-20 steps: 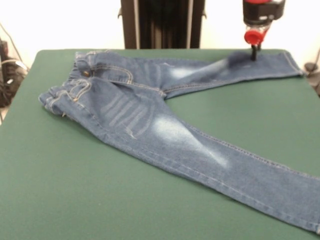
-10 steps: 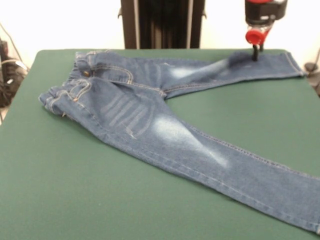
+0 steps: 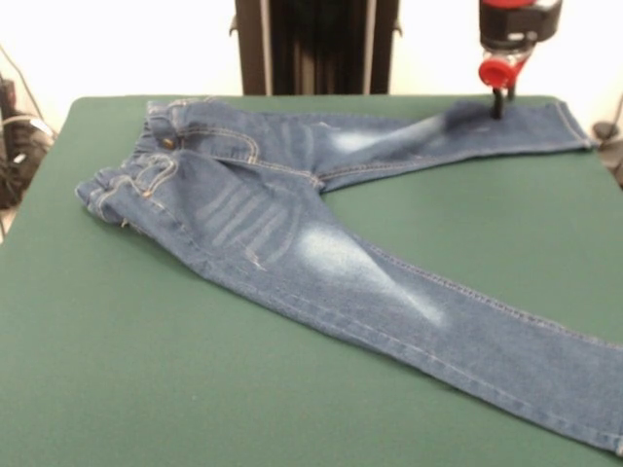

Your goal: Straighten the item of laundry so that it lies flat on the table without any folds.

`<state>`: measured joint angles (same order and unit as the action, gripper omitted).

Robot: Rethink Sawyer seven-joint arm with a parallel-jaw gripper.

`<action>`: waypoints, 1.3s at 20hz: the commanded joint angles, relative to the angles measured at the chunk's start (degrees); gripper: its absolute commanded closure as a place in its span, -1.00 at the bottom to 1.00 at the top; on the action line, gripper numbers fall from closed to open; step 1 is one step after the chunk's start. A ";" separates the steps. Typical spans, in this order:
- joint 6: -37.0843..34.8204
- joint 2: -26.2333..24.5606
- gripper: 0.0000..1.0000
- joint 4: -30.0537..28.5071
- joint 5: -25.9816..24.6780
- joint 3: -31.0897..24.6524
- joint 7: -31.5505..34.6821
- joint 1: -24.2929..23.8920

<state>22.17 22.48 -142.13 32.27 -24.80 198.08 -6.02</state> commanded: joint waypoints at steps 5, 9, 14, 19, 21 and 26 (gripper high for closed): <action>0.24 -5.32 -1.00 27.48 11.37 -5.92 11.77 2.52; -1.30 -4.50 -1.00 28.74 13.76 -4.72 10.53 2.97; -1.82 -4.28 -1.00 31.22 16.54 -2.83 9.10 3.47; -2.72 -4.55 -1.00 33.45 18.07 -0.60 7.49 4.31; -4.69 -4.10 -1.00 34.09 20.05 1.30 5.91 5.56; -9.91 -2.38 -1.00 34.45 20.62 3.05 6.71 5.64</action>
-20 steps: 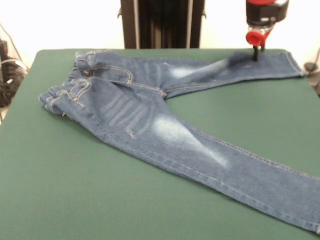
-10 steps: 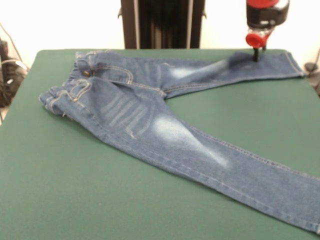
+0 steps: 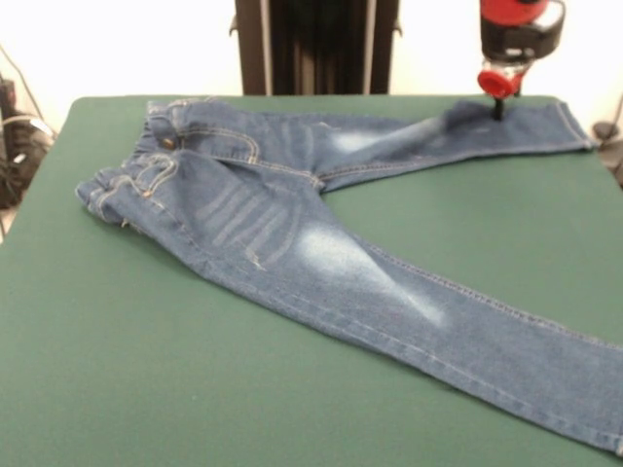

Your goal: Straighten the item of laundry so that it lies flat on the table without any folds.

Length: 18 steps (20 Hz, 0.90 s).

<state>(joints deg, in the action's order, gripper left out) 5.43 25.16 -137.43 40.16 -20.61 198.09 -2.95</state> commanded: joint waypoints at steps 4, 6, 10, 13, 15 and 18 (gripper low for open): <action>7.50 -4.51 -1.00 29.69 10.31 -3.65 11.72 -0.19; 7.70 -4.30 -1.00 29.87 10.71 -4.12 13.55 -0.53; 8.92 -3.58 -1.00 29.38 11.05 -5.47 17.46 -1.60; 8.44 -2.63 -1.00 28.81 11.82 -5.78 18.69 -1.85; 8.81 -2.15 -1.00 28.24 11.27 -6.71 20.14 -2.71; 8.54 -1.28 -1.00 27.62 12.10 -7.53 21.84 -3.22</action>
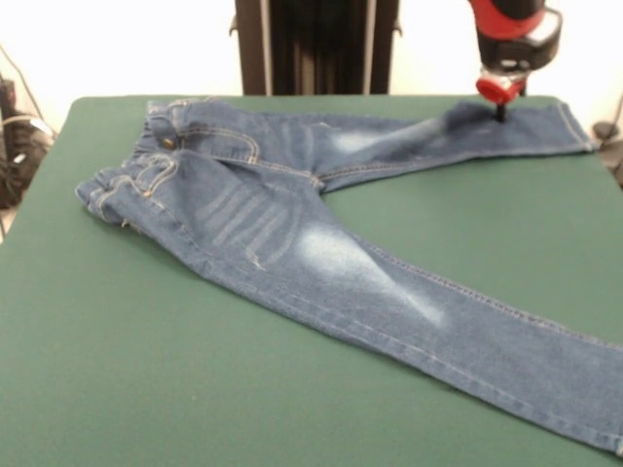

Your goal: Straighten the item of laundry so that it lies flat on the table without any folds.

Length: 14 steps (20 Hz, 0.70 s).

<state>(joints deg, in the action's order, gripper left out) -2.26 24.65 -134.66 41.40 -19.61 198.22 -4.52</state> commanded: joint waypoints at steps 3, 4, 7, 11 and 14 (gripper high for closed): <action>16.75 -0.34 -1.00 24.34 10.45 -10.33 24.01 -2.93; 17.01 -0.18 -1.00 24.21 10.41 -10.77 24.76 -3.22; 17.15 0.84 -1.00 24.27 12.38 -9.67 25.61 -2.03; 13.44 2.70 -1.00 24.69 16.98 -5.70 23.27 1.09; 7.26 3.62 -1.00 26.02 24.94 2.75 16.38 7.76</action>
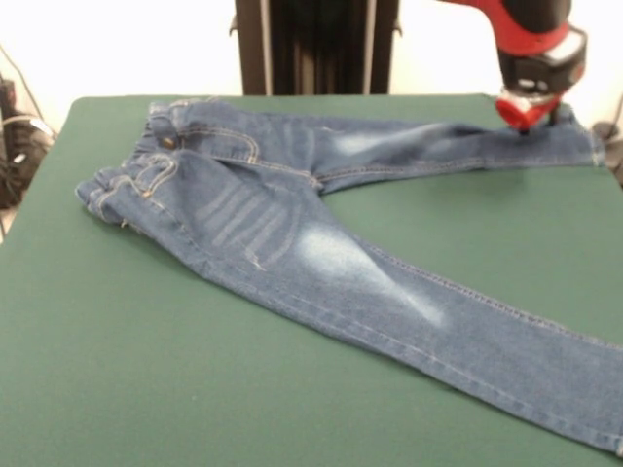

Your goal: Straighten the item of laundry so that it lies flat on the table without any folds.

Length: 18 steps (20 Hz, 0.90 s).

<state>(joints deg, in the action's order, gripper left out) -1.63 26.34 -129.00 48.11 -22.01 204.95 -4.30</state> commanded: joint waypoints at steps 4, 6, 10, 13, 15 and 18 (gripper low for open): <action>-0.21 2.05 -1.00 21.36 19.50 12.57 6.86 11.62; -0.96 2.15 -1.00 21.73 18.79 13.02 7.08 11.40; 1.45 2.73 -1.00 21.05 15.82 9.04 7.07 8.41; 2.27 2.97 -1.00 14.79 5.81 -1.29 2.04 0.89; 10.81 -3.28 -1.00 8.50 -6.07 -11.85 3.68 -5.65; 18.00 -10.60 -1.00 6.45 -12.98 -9.33 8.95 -0.65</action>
<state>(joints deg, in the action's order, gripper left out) 1.27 28.05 -118.89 46.40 -20.20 204.96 -4.92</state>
